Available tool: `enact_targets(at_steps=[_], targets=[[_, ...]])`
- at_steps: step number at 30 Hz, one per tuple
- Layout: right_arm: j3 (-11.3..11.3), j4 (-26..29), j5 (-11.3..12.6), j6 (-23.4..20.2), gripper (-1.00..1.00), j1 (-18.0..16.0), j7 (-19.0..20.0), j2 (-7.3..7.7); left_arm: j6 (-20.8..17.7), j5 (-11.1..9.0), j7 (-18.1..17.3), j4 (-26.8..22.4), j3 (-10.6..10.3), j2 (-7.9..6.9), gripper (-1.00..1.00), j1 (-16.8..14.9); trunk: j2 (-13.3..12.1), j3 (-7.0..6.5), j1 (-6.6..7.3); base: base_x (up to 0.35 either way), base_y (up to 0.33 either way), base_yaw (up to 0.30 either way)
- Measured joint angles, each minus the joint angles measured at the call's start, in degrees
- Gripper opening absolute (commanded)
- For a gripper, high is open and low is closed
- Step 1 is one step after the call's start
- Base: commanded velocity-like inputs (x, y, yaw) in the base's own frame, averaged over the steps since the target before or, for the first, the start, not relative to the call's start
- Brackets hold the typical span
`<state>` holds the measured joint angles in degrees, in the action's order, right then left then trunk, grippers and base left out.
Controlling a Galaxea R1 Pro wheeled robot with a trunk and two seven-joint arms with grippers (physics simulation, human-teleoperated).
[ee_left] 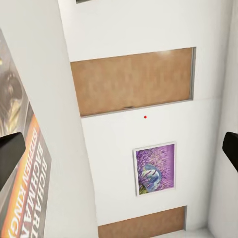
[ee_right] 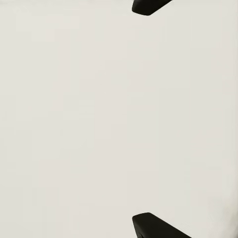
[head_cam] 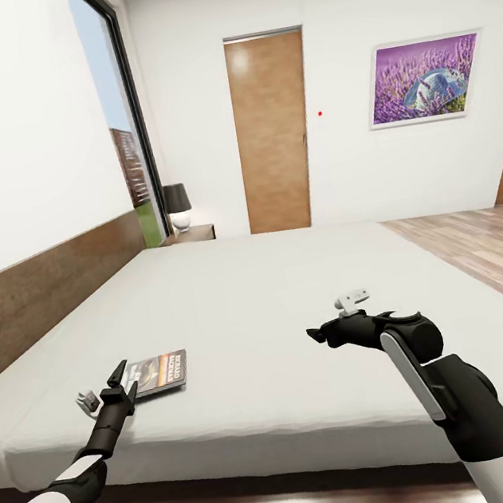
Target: In the bedroom, move the book from the bed onto either nightstand, and place the two sandals side by side next to the bed.
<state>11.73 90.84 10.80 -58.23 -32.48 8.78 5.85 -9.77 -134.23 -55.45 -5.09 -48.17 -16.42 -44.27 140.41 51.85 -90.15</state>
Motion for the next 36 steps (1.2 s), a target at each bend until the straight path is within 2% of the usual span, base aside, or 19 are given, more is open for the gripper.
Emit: enact_targets(at_steps=[21,36], targets=[[0.00,0.00,0.00,0.00,1.00,0.01,0.00,0.00,0.00,-0.01,0.00,0.00,0.00,-0.03,1.00,0.00,0.00,0.00,0.00,0.004,-0.001,0.000],[0.00,-0.01,0.01,0.02,1.00,0.01,0.00,0.02,-0.08,0.02,-0.04,0.00,-0.03,-0.04,1.00,-0.01,0.00,0.00,0.02,0.113,0.068,0.000]])
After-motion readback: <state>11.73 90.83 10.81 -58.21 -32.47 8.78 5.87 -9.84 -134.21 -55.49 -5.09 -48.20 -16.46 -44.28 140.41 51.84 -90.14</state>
